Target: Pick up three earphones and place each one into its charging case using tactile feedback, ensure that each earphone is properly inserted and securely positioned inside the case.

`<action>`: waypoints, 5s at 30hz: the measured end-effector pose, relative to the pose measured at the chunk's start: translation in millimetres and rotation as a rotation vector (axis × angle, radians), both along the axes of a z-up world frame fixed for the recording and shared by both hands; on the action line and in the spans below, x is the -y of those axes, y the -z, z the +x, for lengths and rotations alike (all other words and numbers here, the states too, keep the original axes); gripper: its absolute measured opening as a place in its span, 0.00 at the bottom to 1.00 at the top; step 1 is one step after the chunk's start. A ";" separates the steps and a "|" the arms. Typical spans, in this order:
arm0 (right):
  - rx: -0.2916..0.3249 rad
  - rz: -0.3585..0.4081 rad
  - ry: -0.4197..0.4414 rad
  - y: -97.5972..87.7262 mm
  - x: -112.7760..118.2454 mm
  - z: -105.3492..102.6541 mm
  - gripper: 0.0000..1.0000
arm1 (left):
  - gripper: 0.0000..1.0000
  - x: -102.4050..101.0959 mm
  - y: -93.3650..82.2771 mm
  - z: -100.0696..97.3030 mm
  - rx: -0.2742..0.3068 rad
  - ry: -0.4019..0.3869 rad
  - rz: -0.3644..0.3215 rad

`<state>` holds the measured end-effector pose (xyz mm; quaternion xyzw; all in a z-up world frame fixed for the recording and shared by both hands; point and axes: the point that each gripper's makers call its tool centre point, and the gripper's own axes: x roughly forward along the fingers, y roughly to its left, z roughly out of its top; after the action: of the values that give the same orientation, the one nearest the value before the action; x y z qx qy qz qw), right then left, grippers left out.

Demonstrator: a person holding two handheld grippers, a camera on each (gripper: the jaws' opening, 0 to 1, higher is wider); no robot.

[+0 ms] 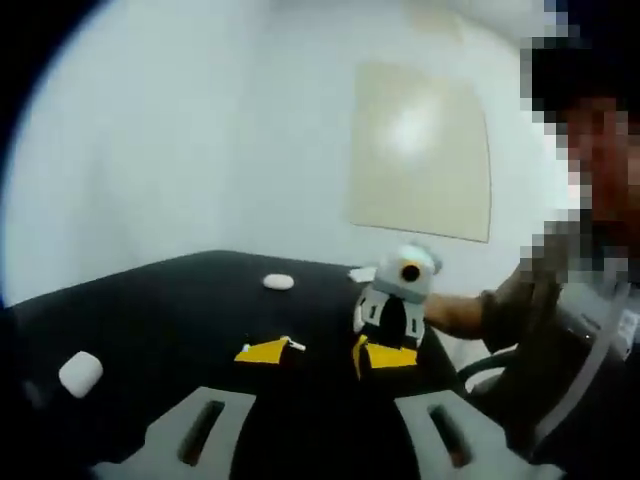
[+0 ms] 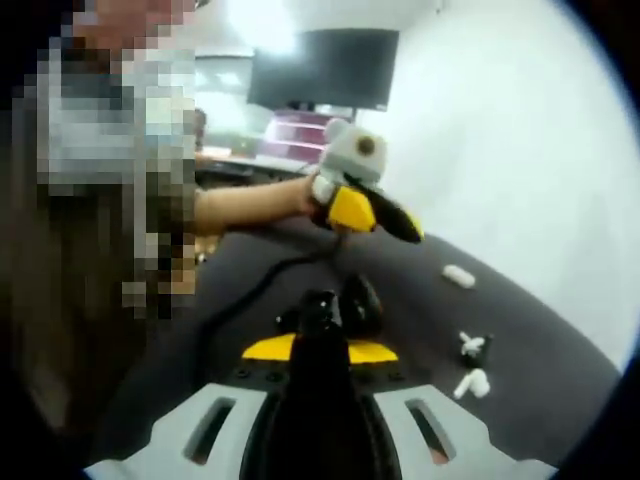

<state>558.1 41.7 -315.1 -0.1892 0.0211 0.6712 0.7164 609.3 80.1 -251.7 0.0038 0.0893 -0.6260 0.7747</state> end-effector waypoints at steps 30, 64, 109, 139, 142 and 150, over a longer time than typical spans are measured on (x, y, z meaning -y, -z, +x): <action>-0.001 0.002 -0.005 -0.1 -1.5 -1.1 0.19 | 0.14 22.6 68.9 -51.9 -0.246 0.161 0.297; 0.019 0.001 -0.003 0.3 -0.8 1.4 0.19 | 0.23 7.6 49.7 -9.1 -0.021 0.085 0.223; 0.002 0.001 -0.006 1.4 -0.1 3.0 0.19 | 0.25 54.1 68.5 12.4 0.024 -0.018 0.242; -0.080 0.006 0.037 1.7 -2.3 12.3 0.19 | 0.14 40.3 61.5 -33.4 0.010 0.191 0.246; -0.065 0.006 0.034 -0.5 0.8 11.4 0.22 | 0.14 36.4 61.8 -32.7 -0.005 0.198 0.251; -0.143 0.191 0.090 -37.1 17.7 21.4 0.24 | 0.14 27.1 62.3 -29.4 0.012 0.185 0.275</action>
<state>579.4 24.0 -277.9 -0.0707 0.0167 0.6490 0.7573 580.0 53.0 -314.0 0.1216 0.1686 -0.6765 0.7065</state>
